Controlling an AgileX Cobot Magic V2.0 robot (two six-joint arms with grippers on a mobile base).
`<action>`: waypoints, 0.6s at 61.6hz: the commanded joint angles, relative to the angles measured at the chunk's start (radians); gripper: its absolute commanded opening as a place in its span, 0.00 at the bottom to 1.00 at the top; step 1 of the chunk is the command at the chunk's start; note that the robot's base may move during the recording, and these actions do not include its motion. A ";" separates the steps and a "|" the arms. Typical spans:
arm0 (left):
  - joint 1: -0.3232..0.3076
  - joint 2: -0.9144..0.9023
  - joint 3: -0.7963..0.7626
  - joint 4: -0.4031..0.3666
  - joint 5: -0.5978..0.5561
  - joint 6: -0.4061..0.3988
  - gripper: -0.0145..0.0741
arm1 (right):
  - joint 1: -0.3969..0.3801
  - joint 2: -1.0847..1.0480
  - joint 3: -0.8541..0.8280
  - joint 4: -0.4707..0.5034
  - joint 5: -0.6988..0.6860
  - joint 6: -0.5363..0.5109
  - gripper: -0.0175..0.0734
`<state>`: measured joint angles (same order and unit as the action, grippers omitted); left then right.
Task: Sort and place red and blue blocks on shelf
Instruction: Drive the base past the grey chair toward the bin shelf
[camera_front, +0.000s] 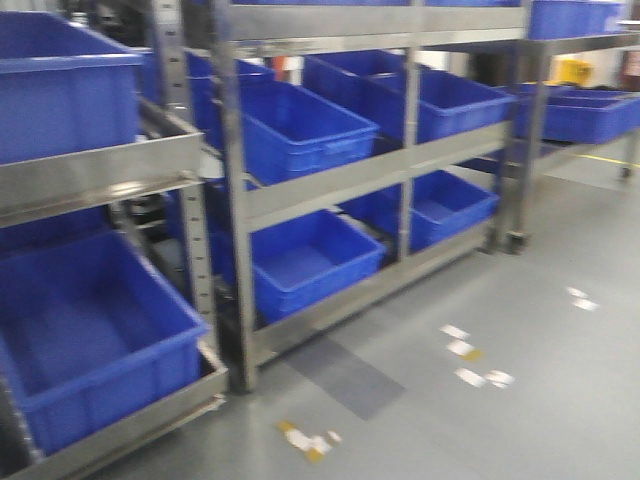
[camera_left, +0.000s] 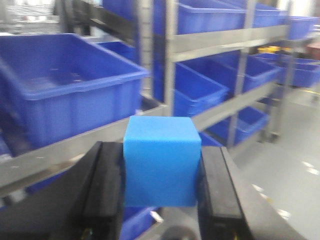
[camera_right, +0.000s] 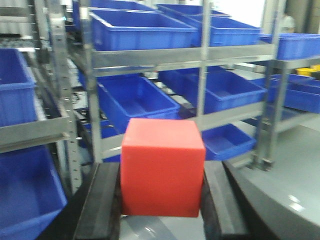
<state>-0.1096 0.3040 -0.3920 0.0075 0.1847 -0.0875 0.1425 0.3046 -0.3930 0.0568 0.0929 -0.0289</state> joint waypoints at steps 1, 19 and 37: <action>-0.001 0.009 -0.031 -0.008 -0.087 -0.002 0.30 | -0.004 0.009 -0.027 0.000 -0.093 -0.009 0.47; -0.001 0.009 -0.031 -0.008 -0.087 -0.002 0.30 | -0.004 0.009 -0.027 0.000 -0.093 -0.009 0.47; -0.001 0.009 -0.031 -0.008 -0.087 -0.002 0.30 | -0.004 0.009 -0.027 0.000 -0.093 -0.009 0.47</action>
<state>-0.1096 0.3040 -0.3920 0.0075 0.1847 -0.0875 0.1425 0.3046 -0.3930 0.0568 0.0929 -0.0289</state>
